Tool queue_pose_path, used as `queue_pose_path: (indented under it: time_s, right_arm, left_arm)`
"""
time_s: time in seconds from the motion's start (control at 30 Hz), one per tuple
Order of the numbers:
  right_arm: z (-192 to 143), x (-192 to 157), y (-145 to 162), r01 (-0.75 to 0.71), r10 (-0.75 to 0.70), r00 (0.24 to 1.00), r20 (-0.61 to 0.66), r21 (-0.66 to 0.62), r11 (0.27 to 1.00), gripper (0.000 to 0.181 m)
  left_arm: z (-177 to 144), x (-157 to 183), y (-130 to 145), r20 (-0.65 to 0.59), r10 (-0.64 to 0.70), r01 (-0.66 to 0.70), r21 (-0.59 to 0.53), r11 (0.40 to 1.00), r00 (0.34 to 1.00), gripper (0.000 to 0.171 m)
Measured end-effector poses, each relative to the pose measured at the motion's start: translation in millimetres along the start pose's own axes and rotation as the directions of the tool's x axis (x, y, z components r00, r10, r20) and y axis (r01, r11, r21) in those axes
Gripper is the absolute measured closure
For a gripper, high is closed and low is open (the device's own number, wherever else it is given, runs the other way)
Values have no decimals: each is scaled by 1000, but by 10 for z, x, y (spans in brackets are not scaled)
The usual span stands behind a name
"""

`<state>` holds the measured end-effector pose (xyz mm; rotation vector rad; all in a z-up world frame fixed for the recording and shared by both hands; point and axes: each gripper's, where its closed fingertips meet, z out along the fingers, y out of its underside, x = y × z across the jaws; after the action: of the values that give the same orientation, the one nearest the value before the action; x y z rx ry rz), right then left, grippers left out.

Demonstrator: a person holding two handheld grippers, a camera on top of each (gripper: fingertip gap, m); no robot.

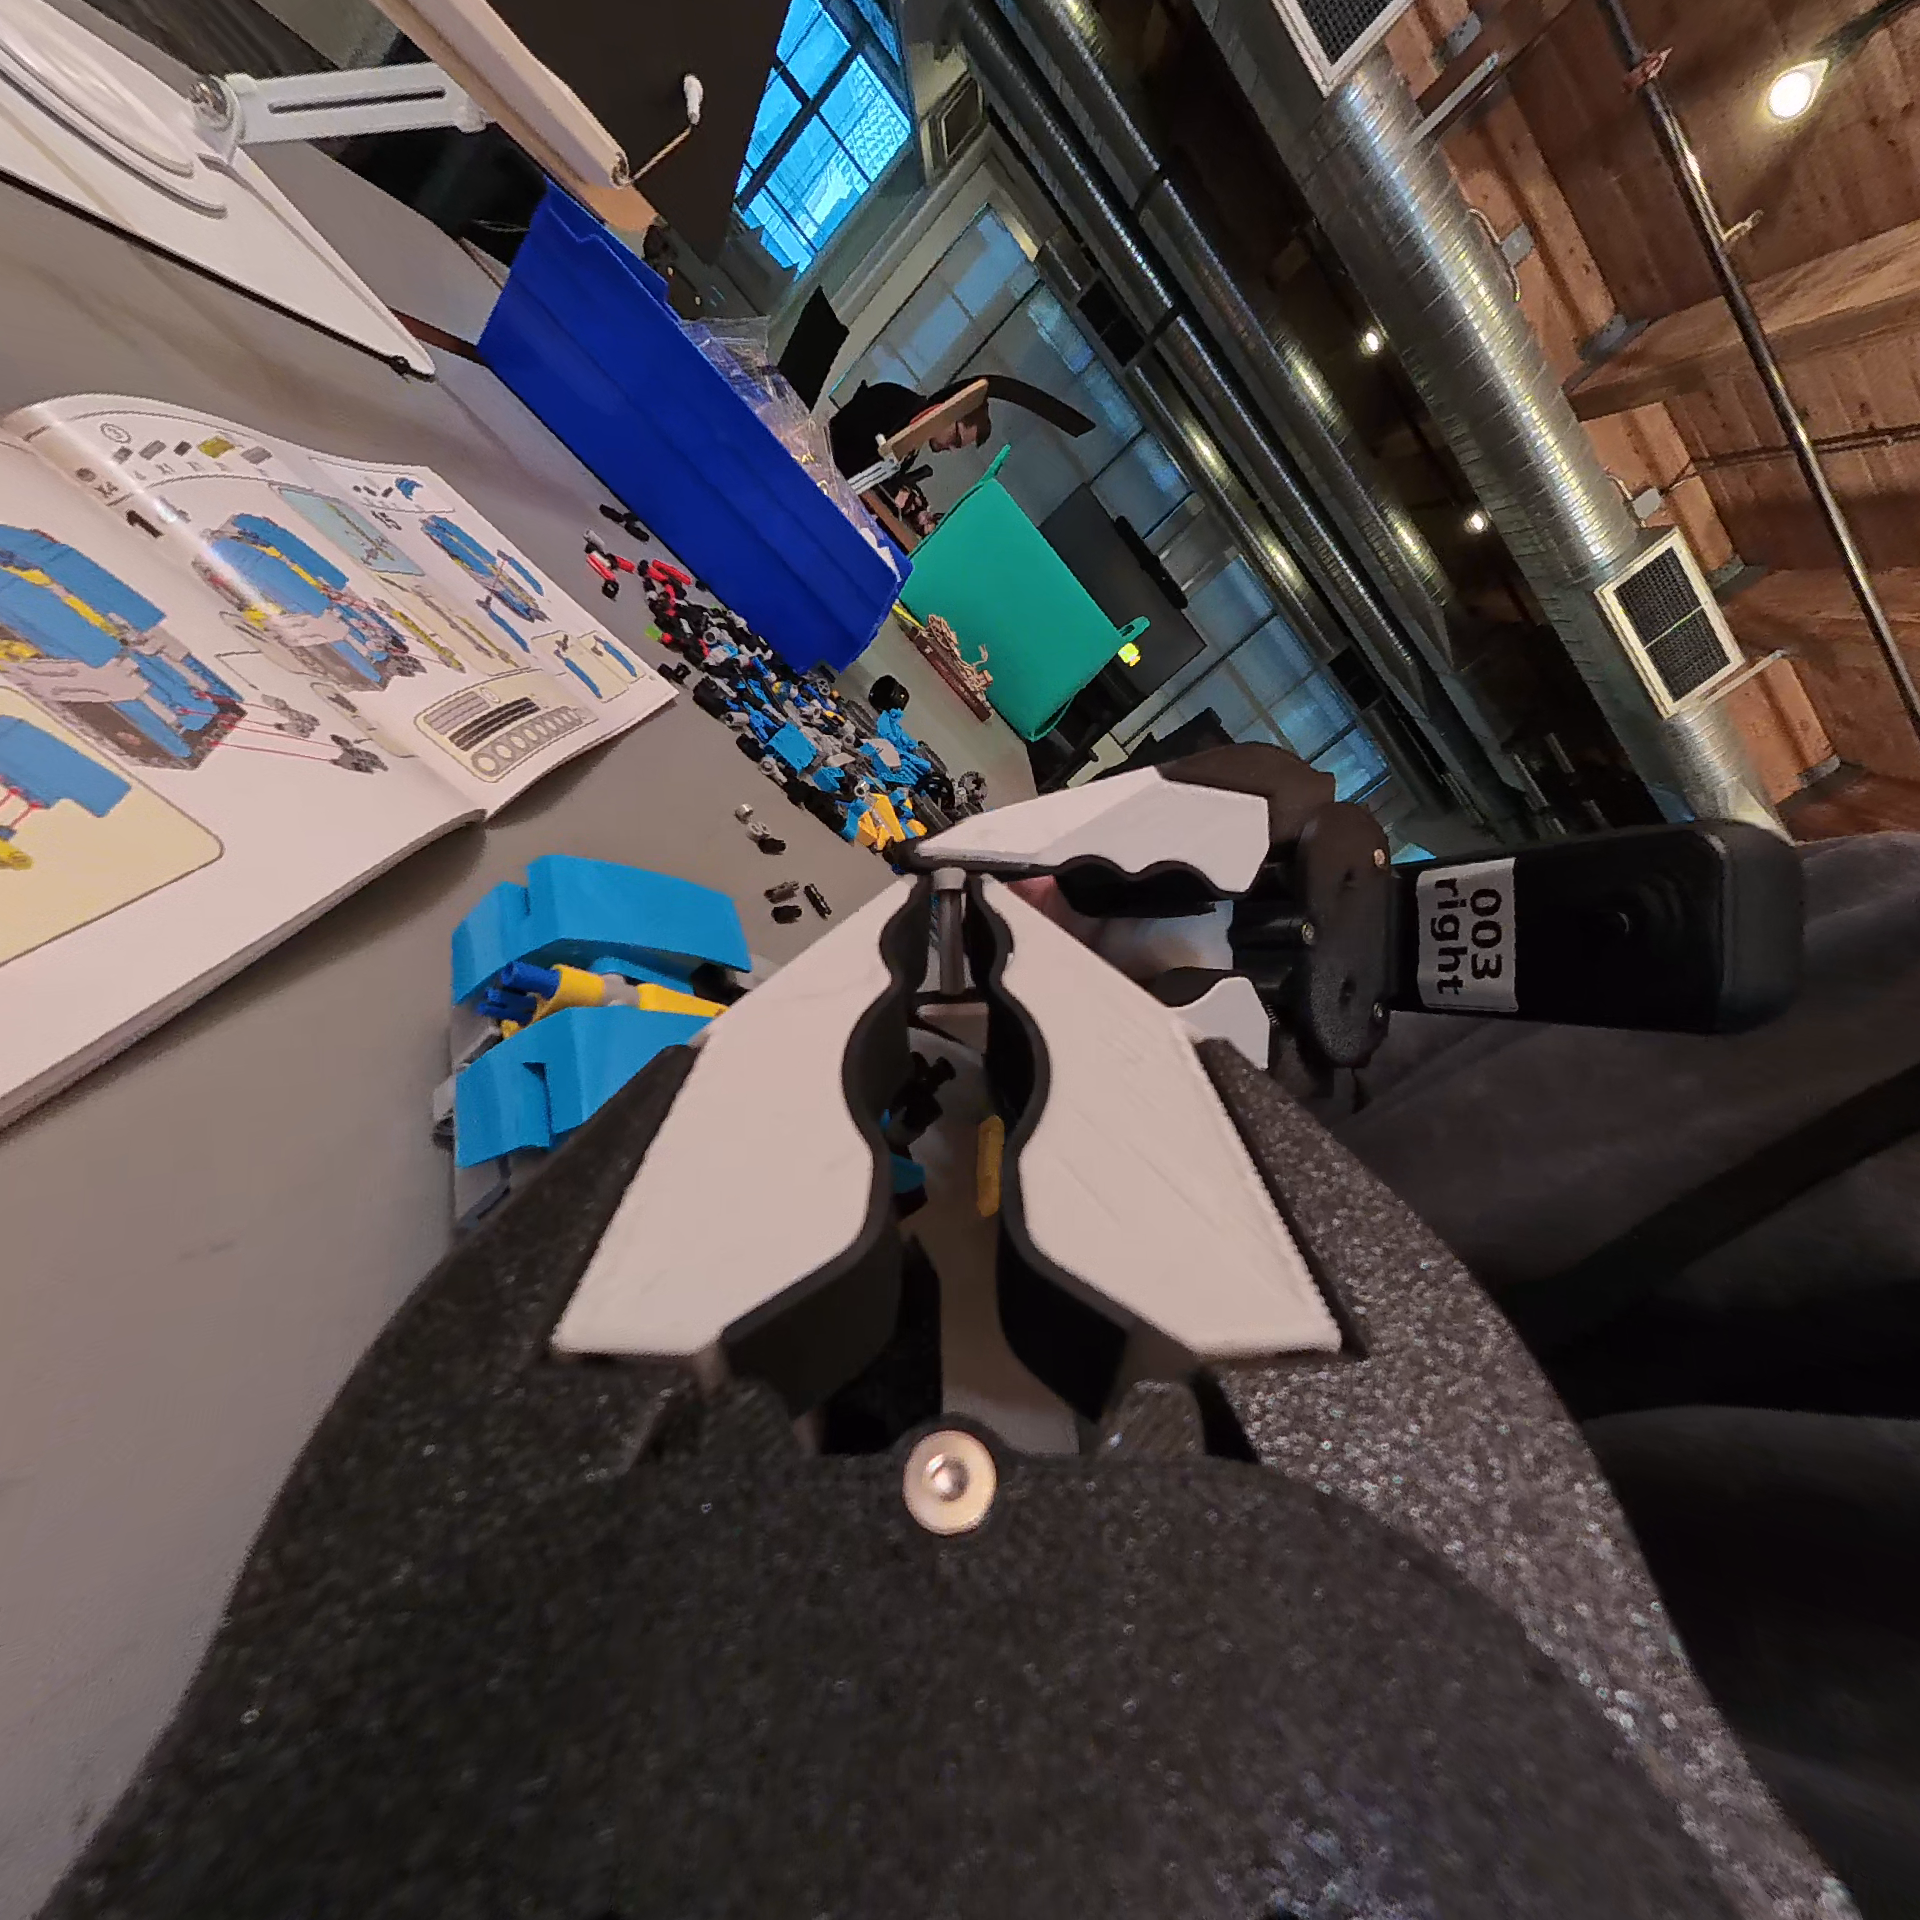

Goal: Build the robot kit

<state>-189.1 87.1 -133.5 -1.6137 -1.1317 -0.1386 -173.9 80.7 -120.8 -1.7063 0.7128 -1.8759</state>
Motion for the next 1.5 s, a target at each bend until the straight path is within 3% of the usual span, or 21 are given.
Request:
queue_pose_path:
  time_s: [0.37,0.43,0.63,0.8,1.5]
  right_arm:
    - [-23,17,-49,-35,34,999,16,36,999,158]
    - [-21,76,-28,-58,58,998,-2,23,998,145]
    - [-28,45,-27,-53,52,998,18,27,998,162]
    - [-31,62,-47,-39,39,999,-4,32,999,152]
    - [-22,40,-42,-43,43,999,11,27,999,158]
  left_arm:
    - [-6,68,-24,-41,2,-1,28,1000,999,166]
    - [-3,74,-21,-32,23,-23,25,999,999,166]
    - [-37,63,-83,-35,12,-10,51,999,999,166]
    - [-18,69,-49,-35,15,-14,33,999,999,166]
    - [-24,75,-56,-36,13,-12,39,999,999,166]
